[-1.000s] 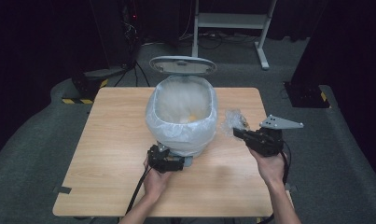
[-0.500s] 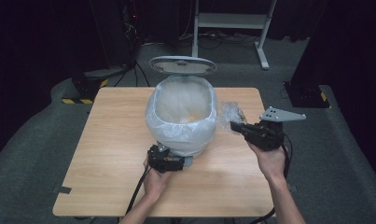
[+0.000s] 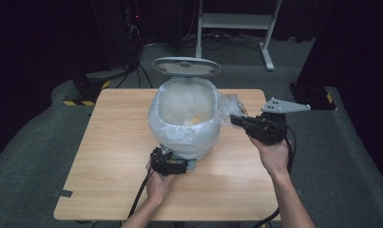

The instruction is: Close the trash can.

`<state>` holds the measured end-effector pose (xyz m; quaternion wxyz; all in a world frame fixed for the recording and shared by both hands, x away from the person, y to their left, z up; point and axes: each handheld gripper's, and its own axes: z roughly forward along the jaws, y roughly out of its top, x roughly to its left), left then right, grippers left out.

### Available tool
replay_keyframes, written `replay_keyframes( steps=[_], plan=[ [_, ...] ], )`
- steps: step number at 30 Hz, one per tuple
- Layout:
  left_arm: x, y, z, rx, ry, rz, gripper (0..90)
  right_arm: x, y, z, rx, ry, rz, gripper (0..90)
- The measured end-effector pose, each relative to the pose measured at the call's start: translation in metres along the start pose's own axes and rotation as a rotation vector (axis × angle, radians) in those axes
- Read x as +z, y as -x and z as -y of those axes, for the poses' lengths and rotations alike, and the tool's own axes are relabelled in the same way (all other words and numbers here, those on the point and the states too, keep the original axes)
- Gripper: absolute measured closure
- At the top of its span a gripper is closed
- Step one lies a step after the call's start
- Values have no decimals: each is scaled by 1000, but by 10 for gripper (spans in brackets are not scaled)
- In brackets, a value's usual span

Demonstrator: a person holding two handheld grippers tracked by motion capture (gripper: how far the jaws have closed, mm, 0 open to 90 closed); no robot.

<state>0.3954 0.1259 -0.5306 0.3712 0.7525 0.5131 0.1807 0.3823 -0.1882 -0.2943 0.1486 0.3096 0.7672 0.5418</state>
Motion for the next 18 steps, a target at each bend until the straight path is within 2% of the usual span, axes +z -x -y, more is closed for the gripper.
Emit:
replay_keyframes(
  steps=[18],
  plan=[
    [0,0,0,-4,1,-1,16,19,-10,-28,-34,-7,-55,892]
  ],
)
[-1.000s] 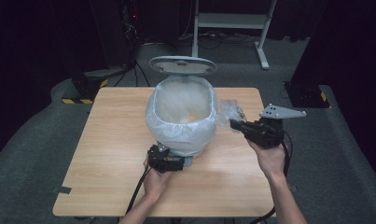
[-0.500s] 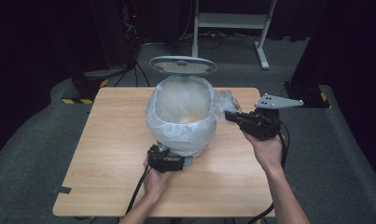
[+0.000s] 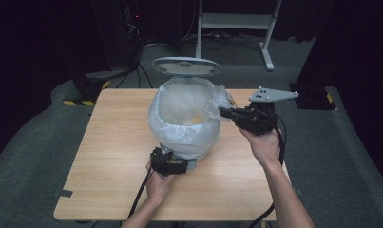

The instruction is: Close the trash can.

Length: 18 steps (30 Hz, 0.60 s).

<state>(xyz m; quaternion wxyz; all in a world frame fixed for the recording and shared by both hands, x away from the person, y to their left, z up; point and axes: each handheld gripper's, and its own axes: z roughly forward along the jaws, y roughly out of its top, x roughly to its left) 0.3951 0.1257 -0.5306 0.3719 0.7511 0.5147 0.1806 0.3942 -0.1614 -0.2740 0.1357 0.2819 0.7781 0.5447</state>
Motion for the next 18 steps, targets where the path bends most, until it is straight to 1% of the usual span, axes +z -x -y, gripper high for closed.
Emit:
replay_keyframes(
  steps=[2,7,10,11,12,18],
  plan=[
    [0,1,0,-6,2,10,17,3,-1,-3,-3,-1,-5,892],
    [0,0,0,-3,-1,9,17,14,-3,-9,-14,-25,-20,892],
    [0,0,0,-1,-1,4,20,17,-5,-12,-23,-25,-23,891],
    [0,0,0,-2,0,3,20,23,-6,-16,-24,-28,-33,892],
    [0,1,0,-4,1,3,20,26,-6,-18,-28,-34,-33,892],
    [0,1,0,-3,1,3,20,35,-9,-24,-37,-37,-40,891]
  ],
)
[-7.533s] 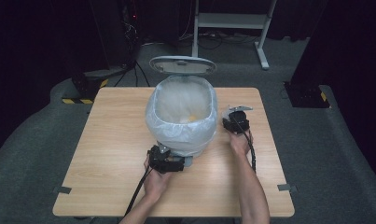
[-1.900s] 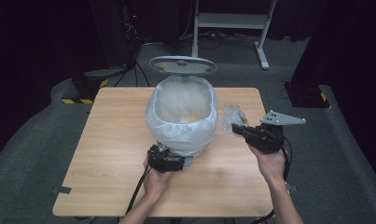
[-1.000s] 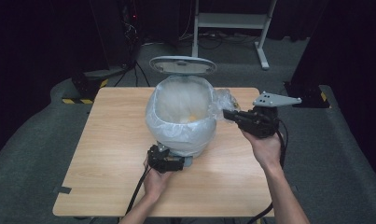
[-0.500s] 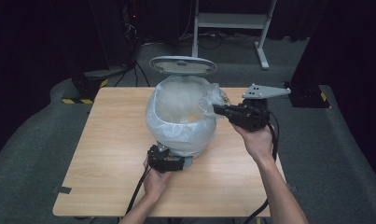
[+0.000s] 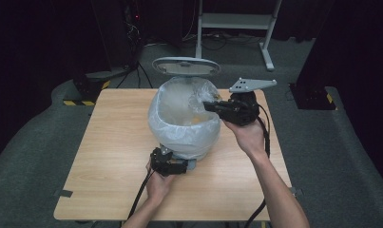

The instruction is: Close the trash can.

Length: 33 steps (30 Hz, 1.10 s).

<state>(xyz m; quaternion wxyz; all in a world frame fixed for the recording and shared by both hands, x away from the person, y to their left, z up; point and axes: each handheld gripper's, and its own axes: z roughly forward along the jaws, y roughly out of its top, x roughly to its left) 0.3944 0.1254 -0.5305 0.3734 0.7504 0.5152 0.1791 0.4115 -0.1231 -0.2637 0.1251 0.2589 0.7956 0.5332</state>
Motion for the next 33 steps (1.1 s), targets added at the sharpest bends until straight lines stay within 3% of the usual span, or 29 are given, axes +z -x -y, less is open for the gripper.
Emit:
replay_keyframes(
  steps=[28,33],
  plan=[
    [0,0,0,-4,7,-1,20,47,4,5,1,-62,-36,876],
    [0,0,0,-4,7,-1,21,52,6,9,20,-59,-40,818]
  ],
)
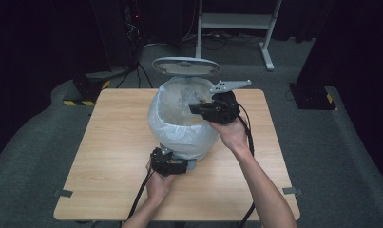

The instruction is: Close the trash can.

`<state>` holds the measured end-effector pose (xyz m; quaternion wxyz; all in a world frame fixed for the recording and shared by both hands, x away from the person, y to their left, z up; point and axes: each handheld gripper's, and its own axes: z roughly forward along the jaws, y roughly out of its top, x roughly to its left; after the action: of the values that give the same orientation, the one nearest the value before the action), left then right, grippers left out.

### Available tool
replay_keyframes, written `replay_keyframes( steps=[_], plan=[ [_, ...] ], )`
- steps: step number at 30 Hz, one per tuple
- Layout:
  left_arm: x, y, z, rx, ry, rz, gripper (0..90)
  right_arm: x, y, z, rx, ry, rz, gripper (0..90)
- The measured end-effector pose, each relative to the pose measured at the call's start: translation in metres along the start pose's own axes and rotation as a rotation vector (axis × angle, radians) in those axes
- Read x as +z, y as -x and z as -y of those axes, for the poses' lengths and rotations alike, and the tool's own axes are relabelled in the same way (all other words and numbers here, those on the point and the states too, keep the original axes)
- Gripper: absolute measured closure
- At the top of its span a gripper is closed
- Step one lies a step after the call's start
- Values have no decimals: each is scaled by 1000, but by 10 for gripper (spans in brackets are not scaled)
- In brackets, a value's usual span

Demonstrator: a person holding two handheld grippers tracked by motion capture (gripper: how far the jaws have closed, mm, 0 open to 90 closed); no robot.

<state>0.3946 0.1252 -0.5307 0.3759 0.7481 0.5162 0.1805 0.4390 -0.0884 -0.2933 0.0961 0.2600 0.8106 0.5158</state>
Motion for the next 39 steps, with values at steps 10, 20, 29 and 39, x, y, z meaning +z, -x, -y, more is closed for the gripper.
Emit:
replay_keyframes(
  steps=[10,20,29,39],
  plan=[
    [0,0,0,-1,1,0,20,0,0,5,14,11,31,547],
    [0,0,0,-1,1,1,21,0,-1,7,1,10,55,394],
    [0,0,0,-5,1,3,21,4,0,14,0,-48,72,362],
    [0,0,0,-4,4,0,21,-10,3,20,17,2,76,366]
  ],
)
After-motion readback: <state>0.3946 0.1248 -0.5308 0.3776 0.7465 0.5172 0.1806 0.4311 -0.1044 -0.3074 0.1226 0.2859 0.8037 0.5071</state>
